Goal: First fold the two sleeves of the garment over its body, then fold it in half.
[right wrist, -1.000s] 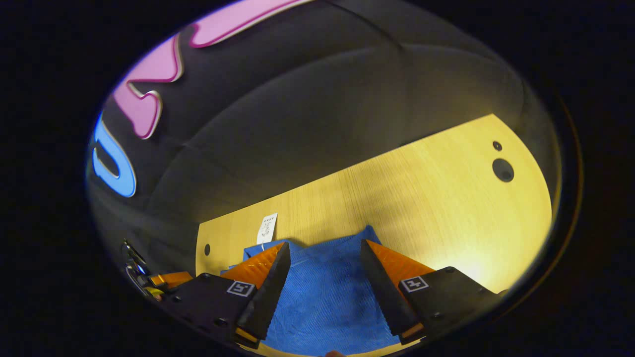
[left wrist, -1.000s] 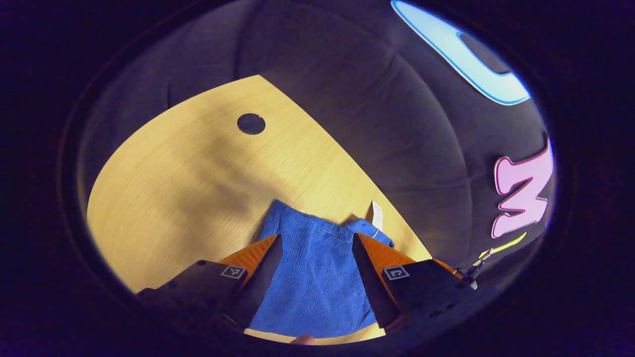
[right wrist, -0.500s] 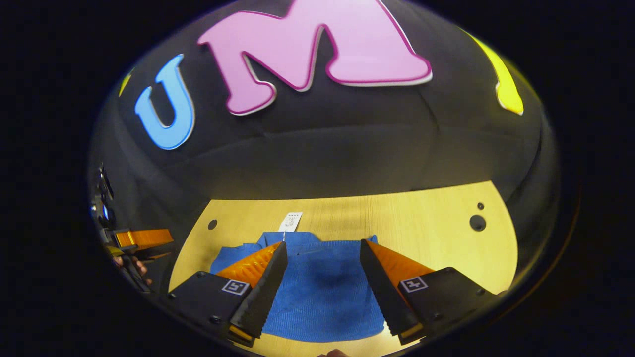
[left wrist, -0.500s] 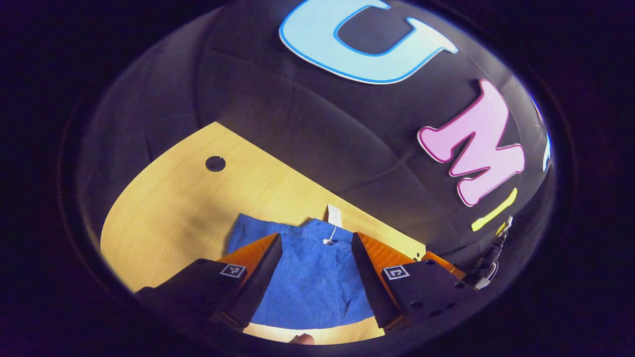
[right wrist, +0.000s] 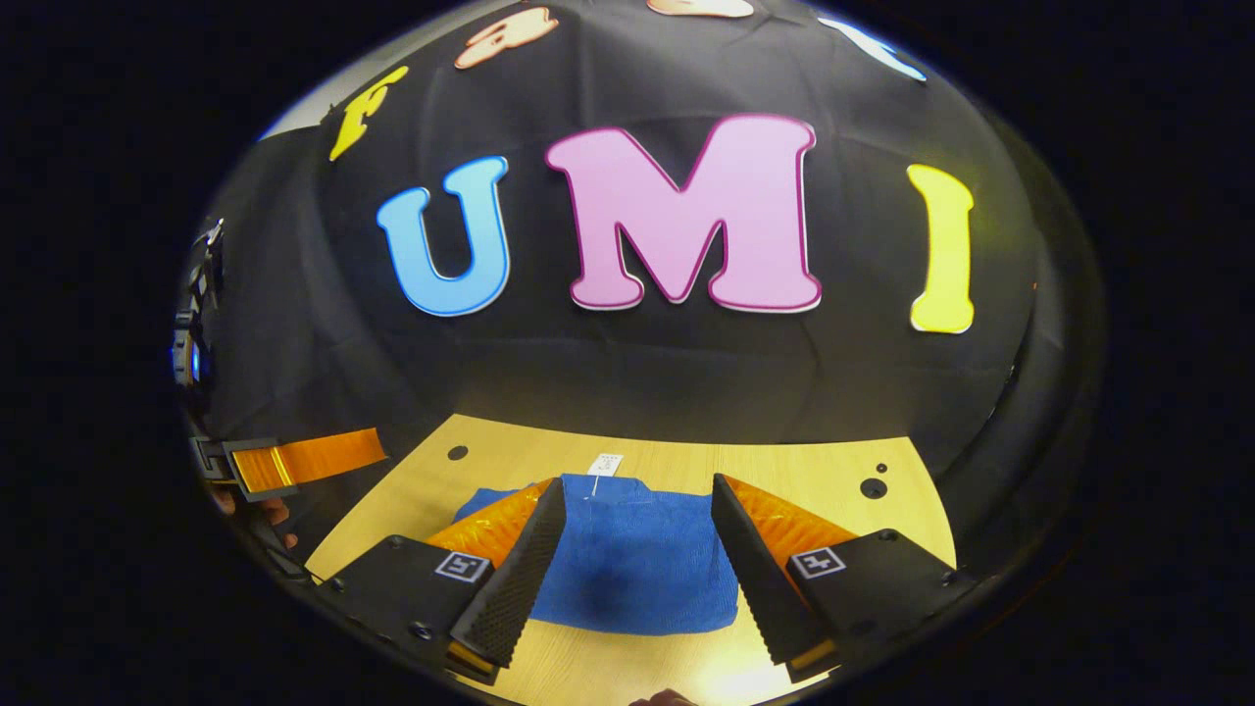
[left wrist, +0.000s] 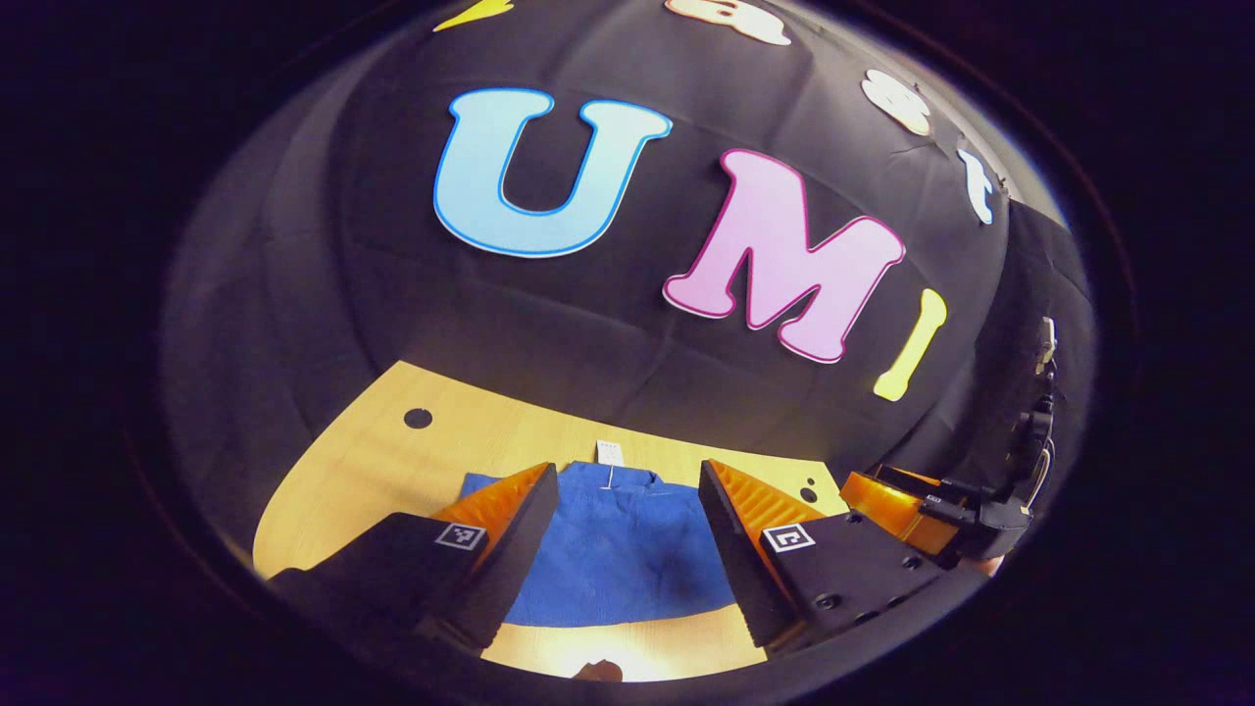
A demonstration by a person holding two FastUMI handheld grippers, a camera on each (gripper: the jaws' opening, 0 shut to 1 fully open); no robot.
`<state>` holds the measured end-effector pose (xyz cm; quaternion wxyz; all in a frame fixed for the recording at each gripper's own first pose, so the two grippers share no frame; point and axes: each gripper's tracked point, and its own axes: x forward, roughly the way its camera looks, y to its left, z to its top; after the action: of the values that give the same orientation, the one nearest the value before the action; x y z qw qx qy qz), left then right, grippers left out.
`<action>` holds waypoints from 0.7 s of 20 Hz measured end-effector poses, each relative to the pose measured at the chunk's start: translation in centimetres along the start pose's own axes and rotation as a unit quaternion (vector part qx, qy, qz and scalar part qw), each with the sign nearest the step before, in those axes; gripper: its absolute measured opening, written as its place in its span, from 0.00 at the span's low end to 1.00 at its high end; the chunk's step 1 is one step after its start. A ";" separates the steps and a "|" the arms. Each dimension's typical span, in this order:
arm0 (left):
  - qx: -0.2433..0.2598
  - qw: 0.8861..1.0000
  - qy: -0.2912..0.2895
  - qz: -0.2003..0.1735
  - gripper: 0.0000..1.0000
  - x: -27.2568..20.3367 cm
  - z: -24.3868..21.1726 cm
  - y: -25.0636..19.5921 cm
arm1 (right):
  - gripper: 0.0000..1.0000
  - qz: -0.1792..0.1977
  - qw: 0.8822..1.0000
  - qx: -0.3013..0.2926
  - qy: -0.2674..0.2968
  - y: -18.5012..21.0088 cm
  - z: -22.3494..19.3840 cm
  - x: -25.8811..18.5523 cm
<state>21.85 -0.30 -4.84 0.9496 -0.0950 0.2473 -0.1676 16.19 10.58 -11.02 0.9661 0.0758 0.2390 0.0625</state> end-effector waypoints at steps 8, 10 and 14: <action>0.065 0.994 -0.082 0.022 0.85 -10.1 -1.9 -2.5 | 0.95 -0.034 0.991 -0.052 -0.115 3.0 2.4 -13.5; 0.073 0.992 -0.092 0.034 0.85 -12.1 -2.5 -3.0 | 0.95 -0.040 0.987 -0.054 -0.147 3.1 3.2 -15.9; 0.129 0.975 -0.165 0.074 0.85 -17.5 -2.0 -4.3 | 0.94 -0.020 0.981 -0.047 -0.189 4.0 4.3 -19.8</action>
<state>5.31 1.98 2.28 0.9914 0.0205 0.0695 -0.1090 0.48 10.88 2.38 0.9973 0.0361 0.0504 0.0385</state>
